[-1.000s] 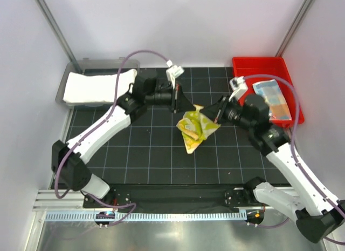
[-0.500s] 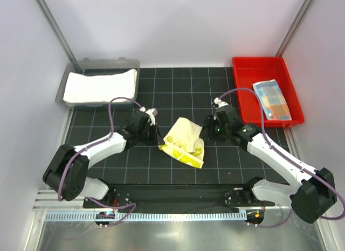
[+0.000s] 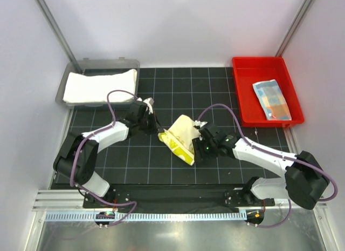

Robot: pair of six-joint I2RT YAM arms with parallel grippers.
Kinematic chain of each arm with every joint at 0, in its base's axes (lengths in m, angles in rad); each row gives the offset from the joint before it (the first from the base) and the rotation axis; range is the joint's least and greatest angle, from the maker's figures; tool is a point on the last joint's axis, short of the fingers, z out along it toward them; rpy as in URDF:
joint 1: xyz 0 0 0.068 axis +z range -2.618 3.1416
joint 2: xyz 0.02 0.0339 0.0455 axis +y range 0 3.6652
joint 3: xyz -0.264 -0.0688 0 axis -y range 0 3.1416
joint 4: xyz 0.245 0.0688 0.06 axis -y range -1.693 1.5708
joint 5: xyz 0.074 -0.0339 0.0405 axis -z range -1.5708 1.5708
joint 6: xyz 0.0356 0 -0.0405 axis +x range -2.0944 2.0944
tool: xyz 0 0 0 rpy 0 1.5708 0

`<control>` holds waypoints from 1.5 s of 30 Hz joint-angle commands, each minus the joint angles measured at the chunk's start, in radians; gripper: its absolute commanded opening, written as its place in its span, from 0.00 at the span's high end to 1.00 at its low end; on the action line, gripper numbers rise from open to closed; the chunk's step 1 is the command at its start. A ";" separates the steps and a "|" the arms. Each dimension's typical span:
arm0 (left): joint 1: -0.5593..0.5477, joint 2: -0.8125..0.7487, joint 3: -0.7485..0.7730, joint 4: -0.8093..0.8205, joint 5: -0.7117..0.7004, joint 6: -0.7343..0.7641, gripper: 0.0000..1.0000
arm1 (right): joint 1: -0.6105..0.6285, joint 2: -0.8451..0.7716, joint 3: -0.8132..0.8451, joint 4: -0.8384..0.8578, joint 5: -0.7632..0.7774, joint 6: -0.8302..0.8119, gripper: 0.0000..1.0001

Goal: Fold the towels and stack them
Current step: Flatten out the crumpled towel

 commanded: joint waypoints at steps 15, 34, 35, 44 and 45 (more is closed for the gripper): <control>0.005 0.025 -0.018 0.104 0.072 -0.023 1.00 | 0.001 0.014 -0.140 0.360 -0.124 0.168 0.59; -0.025 -0.394 0.296 -0.179 0.112 0.025 1.00 | 0.001 -0.341 0.467 -0.302 0.192 -0.065 0.99; -0.036 -0.419 0.329 -0.199 0.094 0.022 1.00 | 0.001 -0.366 0.527 -0.302 0.205 -0.093 0.99; -0.296 -0.439 0.671 -0.294 0.003 -0.015 1.00 | 0.001 -0.446 0.708 -0.045 0.036 -0.236 0.99; -0.320 -0.435 0.692 -0.337 -0.026 0.003 1.00 | 0.001 -0.449 0.724 -0.032 0.033 -0.240 0.99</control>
